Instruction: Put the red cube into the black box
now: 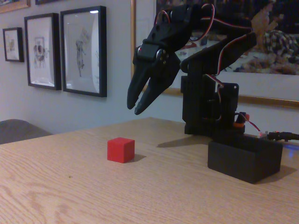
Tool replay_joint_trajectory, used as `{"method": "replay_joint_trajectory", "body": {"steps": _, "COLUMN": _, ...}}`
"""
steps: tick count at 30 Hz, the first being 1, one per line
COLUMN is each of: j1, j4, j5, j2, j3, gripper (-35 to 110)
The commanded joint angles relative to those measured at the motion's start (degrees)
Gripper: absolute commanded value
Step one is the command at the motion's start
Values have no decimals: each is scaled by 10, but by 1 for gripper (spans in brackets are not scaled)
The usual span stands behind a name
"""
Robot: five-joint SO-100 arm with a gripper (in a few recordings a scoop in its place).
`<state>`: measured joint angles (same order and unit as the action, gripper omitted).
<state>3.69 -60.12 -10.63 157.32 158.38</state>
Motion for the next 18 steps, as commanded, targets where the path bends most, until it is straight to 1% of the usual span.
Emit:
{"method": "replay_joint_trajectory", "body": {"steps": 1, "j1": -10, "j4": -14, "j5": -11, "j2": -8, "j3": -34, "gripper": 7}}
{"method": "replay_joint_trajectory", "body": {"steps": 9, "j1": -72, "j4": -11, "j5": -19, "j2": -104, "j3": -102, "gripper": 9}}
{"method": "replay_joint_trajectory", "body": {"steps": 14, "j1": -98, "j4": -6, "j5": -26, "j2": -162, "j3": -130, "gripper": 20}}
{"method": "replay_joint_trajectory", "body": {"steps": 18, "j1": -117, "j4": -4, "j5": -31, "j2": -236, "j3": -168, "gripper": 23}}
